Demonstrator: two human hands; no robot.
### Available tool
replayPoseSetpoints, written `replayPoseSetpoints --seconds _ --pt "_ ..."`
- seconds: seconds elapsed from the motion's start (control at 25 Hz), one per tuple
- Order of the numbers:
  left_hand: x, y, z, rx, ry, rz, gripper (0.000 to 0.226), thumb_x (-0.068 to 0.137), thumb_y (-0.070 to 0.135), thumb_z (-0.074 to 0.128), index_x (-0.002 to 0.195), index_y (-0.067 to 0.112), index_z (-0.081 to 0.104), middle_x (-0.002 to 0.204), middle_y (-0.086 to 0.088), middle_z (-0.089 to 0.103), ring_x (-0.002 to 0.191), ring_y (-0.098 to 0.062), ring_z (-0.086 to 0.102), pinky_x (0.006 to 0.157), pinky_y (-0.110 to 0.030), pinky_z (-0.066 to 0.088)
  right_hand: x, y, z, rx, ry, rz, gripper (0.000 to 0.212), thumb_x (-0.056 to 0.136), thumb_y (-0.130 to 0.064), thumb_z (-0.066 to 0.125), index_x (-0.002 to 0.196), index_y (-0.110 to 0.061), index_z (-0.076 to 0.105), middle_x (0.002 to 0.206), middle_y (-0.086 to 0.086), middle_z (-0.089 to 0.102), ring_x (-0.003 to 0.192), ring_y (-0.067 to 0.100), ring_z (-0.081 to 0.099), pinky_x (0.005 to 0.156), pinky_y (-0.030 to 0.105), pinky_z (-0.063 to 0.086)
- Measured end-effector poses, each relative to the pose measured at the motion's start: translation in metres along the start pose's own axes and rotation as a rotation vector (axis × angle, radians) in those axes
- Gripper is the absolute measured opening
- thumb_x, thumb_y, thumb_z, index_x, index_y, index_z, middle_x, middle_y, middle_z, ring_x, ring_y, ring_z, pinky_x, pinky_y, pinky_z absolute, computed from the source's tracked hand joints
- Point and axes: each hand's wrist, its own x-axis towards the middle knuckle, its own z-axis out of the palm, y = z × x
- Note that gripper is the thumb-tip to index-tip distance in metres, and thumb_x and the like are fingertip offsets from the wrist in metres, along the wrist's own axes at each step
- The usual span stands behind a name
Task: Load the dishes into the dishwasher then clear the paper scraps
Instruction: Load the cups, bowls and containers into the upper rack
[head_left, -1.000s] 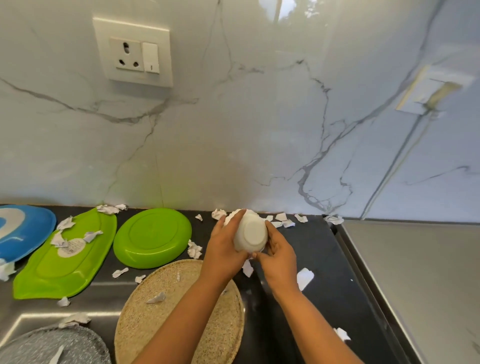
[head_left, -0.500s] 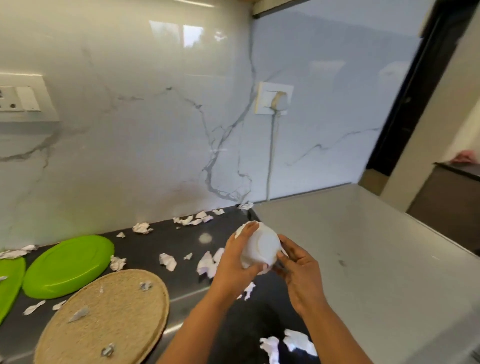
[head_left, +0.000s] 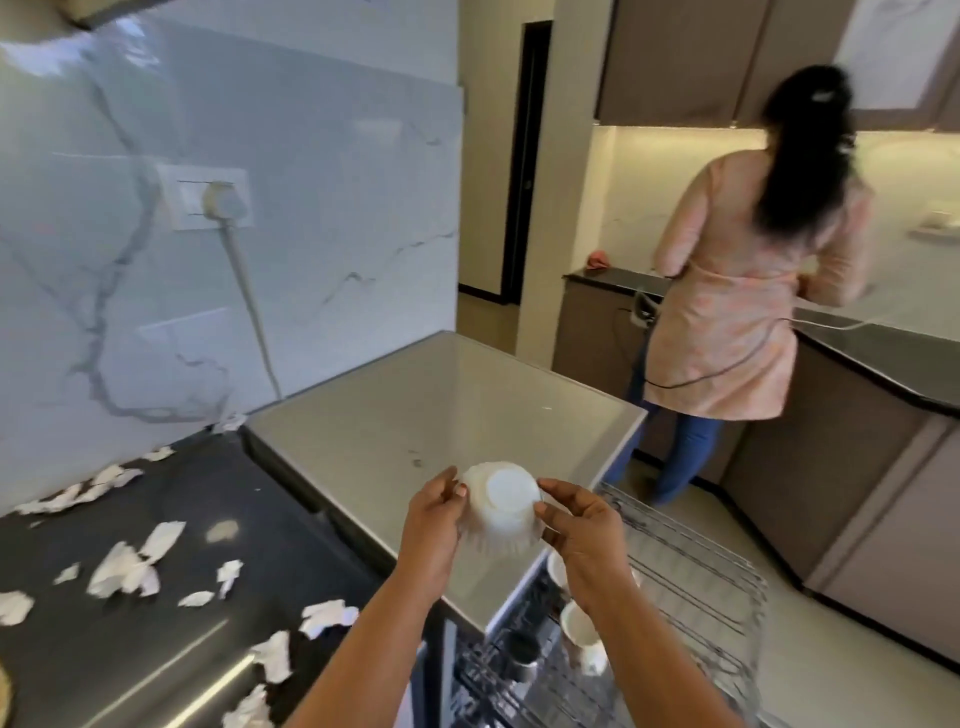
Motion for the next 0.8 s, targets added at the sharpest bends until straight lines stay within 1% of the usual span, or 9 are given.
replayPoseSetpoints --seconds 0.08,0.2,0.28,0.36,0.4,0.48,0.6,0.72,0.8 --pt "-0.009 -0.018 0.035 0.004 0.004 -0.079 0.034 0.093 -0.005 0.043 0.123 0.002 0.057 0.123 -0.017 0.058 0.114 -0.030 0.054 0.099 -0.039 0.045 -0.007 0.001 -0.042 -0.009 0.090 0.020 0.020 0.077 0.007 0.067 0.093 -0.005 0.068 0.091 0.016 0.070 0.081 0.026 0.064 0.081 0.047 0.053" --pt "-0.028 -0.040 0.085 0.042 -0.023 -0.198 0.038 0.086 -0.011 0.035 0.089 0.004 0.070 0.098 -0.017 0.065 0.095 -0.031 0.058 0.084 -0.042 0.048 -0.016 0.005 -0.099 -0.026 0.213 0.059 0.016 0.074 0.003 0.072 0.087 -0.005 0.068 0.086 0.017 0.068 0.077 0.028 0.061 0.079 0.051 0.053" --pt "-0.037 -0.056 0.112 0.056 -0.035 -0.261 0.037 0.087 -0.010 0.034 0.097 -0.002 0.068 0.099 -0.020 0.064 0.087 -0.031 0.058 0.076 -0.042 0.050 -0.019 0.011 -0.131 0.031 0.271 0.090 0.016 0.074 0.004 0.072 0.085 -0.005 0.066 0.082 0.014 0.066 0.075 0.027 0.059 0.074 0.045 0.052" --pt "-0.039 -0.072 0.133 0.067 -0.043 -0.320 0.036 0.088 -0.013 0.032 0.106 -0.010 0.062 0.095 -0.022 0.061 0.077 -0.028 0.054 0.066 -0.034 0.048 -0.021 0.018 -0.158 0.093 0.322 0.127 0.016 0.073 0.003 0.073 0.085 -0.004 0.064 0.082 0.014 0.063 0.075 0.026 0.057 0.069 0.038 0.051" --pt "-0.038 -0.081 0.141 0.071 -0.047 -0.350 0.036 0.088 -0.015 0.031 0.107 -0.011 0.061 0.093 -0.020 0.059 0.077 -0.028 0.053 0.066 -0.033 0.046 -0.022 0.022 -0.170 0.119 0.343 0.146 0.016 0.074 0.003 0.073 0.086 -0.002 0.064 0.083 0.016 0.063 0.075 0.026 0.057 0.066 0.036 0.052" --pt "-0.029 -0.101 0.152 0.100 -0.060 -0.402 0.034 0.088 -0.014 0.033 0.103 -0.007 0.063 0.093 -0.019 0.060 0.080 -0.028 0.053 0.067 -0.033 0.046 -0.023 0.032 -0.187 0.167 0.366 0.200 0.013 0.076 0.003 0.070 0.087 0.001 0.064 0.082 0.016 0.063 0.074 0.025 0.058 0.062 0.031 0.054" --pt "-0.007 -0.135 0.170 0.164 -0.077 -0.489 0.030 0.090 -0.007 0.039 0.100 0.000 0.066 0.086 -0.016 0.062 0.072 -0.025 0.054 0.060 -0.029 0.046 -0.012 0.052 -0.209 0.246 0.425 0.323 0.009 0.078 0.006 0.066 0.085 0.002 0.061 0.079 0.015 0.063 0.073 0.025 0.059 0.062 0.030 0.055" --pt "0.019 -0.172 0.187 0.199 -0.121 -0.586 0.026 0.089 -0.006 0.042 0.098 0.001 0.066 0.091 -0.016 0.064 0.078 -0.025 0.056 0.070 -0.034 0.047 0.008 0.071 -0.227 0.287 0.493 0.440 0.005 0.080 0.005 0.064 0.080 0.002 0.060 0.078 0.015 0.063 0.072 0.026 0.059 0.055 0.029 0.057" --pt "0.044 -0.195 0.200 0.265 -0.139 -0.644 0.024 0.090 -0.002 0.046 0.102 0.003 0.066 0.099 -0.015 0.065 0.083 -0.025 0.058 0.070 -0.034 0.048 0.028 0.084 -0.238 0.286 0.553 0.511 0.008 0.080 0.003 0.066 0.085 0.005 0.061 0.081 0.016 0.064 0.073 0.026 0.061 0.058 0.031 0.057"
